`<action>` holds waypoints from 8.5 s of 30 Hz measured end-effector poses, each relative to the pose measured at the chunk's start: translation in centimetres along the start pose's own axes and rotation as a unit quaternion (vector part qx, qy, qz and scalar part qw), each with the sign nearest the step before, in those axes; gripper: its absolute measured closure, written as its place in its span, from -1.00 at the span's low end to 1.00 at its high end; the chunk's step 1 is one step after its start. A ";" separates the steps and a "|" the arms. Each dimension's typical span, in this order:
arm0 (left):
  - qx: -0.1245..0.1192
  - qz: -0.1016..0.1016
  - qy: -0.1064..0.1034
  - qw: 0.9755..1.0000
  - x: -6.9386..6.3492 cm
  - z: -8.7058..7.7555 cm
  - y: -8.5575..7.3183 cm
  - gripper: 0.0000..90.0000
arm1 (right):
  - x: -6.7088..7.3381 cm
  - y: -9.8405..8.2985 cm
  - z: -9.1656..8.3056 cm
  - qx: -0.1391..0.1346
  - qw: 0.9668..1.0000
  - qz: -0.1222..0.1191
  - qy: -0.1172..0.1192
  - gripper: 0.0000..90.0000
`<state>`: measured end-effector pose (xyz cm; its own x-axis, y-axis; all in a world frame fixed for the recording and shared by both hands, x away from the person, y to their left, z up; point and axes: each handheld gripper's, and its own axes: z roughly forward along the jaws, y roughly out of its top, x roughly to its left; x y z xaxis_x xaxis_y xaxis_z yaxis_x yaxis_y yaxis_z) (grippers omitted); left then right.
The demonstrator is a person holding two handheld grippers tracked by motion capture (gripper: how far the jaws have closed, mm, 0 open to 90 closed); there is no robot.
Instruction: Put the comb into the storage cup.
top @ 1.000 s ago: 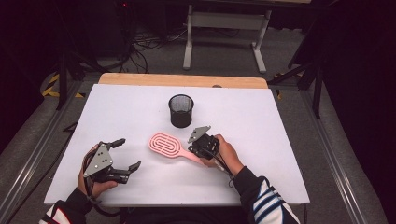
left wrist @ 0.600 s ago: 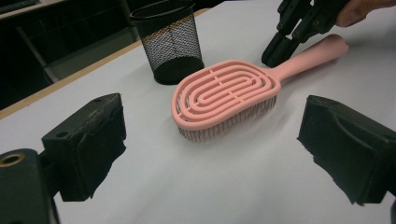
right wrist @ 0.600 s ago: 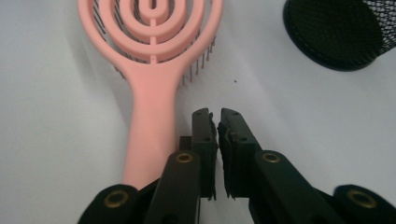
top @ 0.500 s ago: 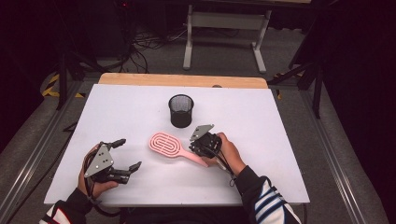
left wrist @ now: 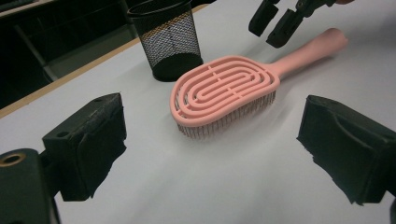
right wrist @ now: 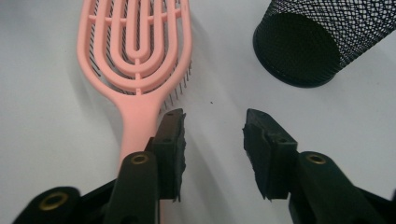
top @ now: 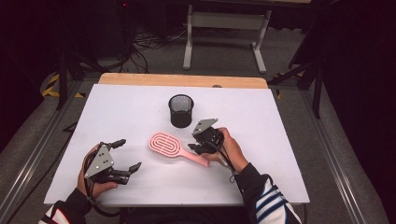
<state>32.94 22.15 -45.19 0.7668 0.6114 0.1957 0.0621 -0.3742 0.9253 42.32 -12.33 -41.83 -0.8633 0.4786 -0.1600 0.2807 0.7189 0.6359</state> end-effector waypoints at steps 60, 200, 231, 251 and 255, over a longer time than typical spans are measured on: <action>0.001 -0.012 -0.013 1.000 0.0 0.3 -0.1 -0.83 | 2.8 2.1 3.6 0.106 0.991 -0.023 0.083 0.50; -0.150 -0.142 -0.125 0.970 -0.8 9.7 11.4 0.41 | 5.6 -1.2 -3.3 -0.295 0.948 0.022 -0.112 0.08; -0.145 -0.134 -0.072 0.978 1.4 7.5 10.0 0.41 | 4.6 -3.6 -6.4 -0.299 0.936 0.009 -0.188 -0.78; -0.147 -0.118 -0.054 0.981 1.8 6.7 10.3 0.41 | 2.7 -8.0 -8.7 -0.285 0.931 0.016 -0.229 -0.79; -0.150 -0.121 -0.051 0.980 1.9 6.6 10.4 0.41 | 2.4 -9.1 -9.3 -0.283 0.928 0.021 -0.240 -0.79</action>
<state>39.30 14.83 -37.38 0.8133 0.5786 -0.0611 0.0718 0.0045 0.9974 33.80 -22.37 -40.95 -0.5325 0.7674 -0.3572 -0.0724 0.3791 0.9225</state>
